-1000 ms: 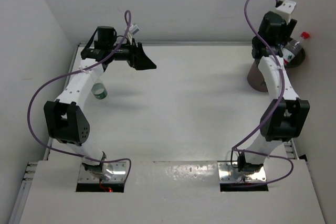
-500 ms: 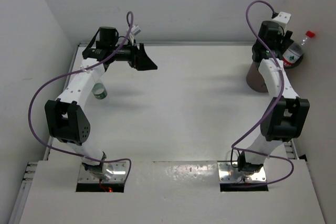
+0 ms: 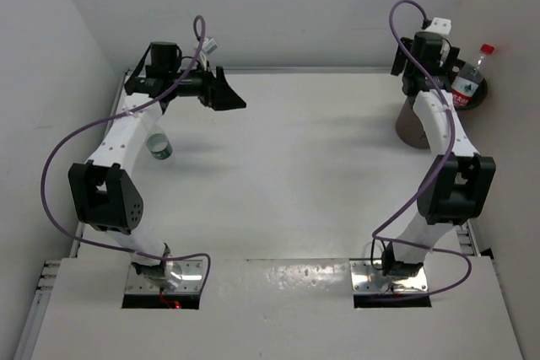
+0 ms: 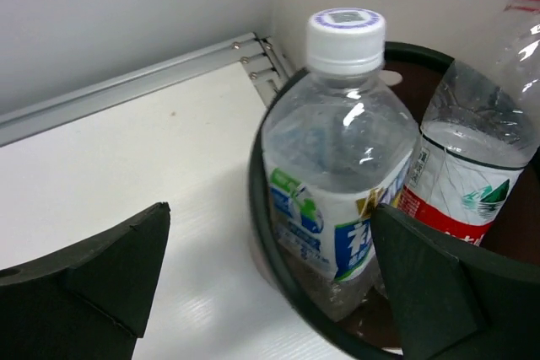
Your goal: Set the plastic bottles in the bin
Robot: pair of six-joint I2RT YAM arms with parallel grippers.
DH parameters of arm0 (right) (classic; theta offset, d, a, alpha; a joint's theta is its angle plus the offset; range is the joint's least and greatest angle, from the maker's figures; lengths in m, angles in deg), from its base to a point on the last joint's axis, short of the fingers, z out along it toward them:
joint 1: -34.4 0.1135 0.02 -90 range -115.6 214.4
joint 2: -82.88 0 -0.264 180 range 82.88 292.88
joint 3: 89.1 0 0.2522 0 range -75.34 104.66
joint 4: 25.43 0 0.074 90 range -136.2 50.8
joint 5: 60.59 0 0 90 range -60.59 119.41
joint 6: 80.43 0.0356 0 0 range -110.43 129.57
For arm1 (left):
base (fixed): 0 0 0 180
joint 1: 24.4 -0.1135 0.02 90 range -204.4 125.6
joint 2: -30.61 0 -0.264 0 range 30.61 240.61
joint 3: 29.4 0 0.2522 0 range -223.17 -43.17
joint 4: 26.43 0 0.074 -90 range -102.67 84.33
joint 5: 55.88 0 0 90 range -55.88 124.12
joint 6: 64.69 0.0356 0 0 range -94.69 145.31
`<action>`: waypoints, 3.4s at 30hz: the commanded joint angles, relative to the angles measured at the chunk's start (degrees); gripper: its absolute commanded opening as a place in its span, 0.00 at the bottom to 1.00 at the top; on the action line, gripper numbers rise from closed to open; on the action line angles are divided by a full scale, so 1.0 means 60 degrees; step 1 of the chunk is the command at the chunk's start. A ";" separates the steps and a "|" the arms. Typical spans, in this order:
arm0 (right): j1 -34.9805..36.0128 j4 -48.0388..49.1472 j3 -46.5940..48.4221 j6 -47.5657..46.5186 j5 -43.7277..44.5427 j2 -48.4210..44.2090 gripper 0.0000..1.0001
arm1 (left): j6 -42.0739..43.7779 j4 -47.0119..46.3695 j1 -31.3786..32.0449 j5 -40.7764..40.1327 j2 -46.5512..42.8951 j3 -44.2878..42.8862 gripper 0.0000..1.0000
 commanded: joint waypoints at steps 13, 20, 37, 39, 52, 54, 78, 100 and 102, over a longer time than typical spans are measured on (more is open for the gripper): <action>0.1617 0.1121 0.1108 -0.1880 -0.1401 -0.1957 1.00 | -0.0291 -0.0527 -0.3100 -0.4507 -0.1592 -0.0610 1.00; 0.2288 -0.0270 -0.0236 -0.1674 -0.3719 -0.3129 0.90 | 0.1559 0.0459 -0.3292 -0.7439 -0.2631 0.0881 1.00; 0.2845 -0.0886 -0.0386 -0.1923 -0.3749 -0.2793 0.88 | 0.1984 0.2275 -0.3819 -0.6461 -0.3585 0.2595 0.99; 0.2876 -0.0828 -0.0357 -0.1953 -0.3720 -0.2691 0.88 | 0.1896 0.2145 -0.3819 -0.6579 -0.3585 0.2975 0.97; 0.3081 -0.0975 -0.0415 -0.1938 -0.3924 -0.2632 0.88 | 0.1500 0.0211 -0.3819 -0.7282 -0.3277 0.3651 0.95; 0.3110 -0.1033 -0.0415 -0.1953 -0.3925 -0.2617 0.88 | 0.1500 0.0005 -0.3819 -0.7282 -0.3189 0.3651 0.95; 0.3872 -0.1443 -0.0737 -0.2568 -0.5679 -0.2851 0.88 | 0.2057 -0.0259 -0.3819 -0.4942 -0.2999 0.3520 0.28; 0.7985 -0.3406 0.2367 -0.3577 -0.7267 -0.1125 0.98 | -0.1735 -0.1415 0.0383 -0.1115 -0.2414 0.0882 0.15; 0.8178 -0.3538 0.2470 -0.3681 -0.6872 -0.0934 0.98 | -0.1840 -0.1548 0.0604 -0.1027 -0.2326 0.0882 0.15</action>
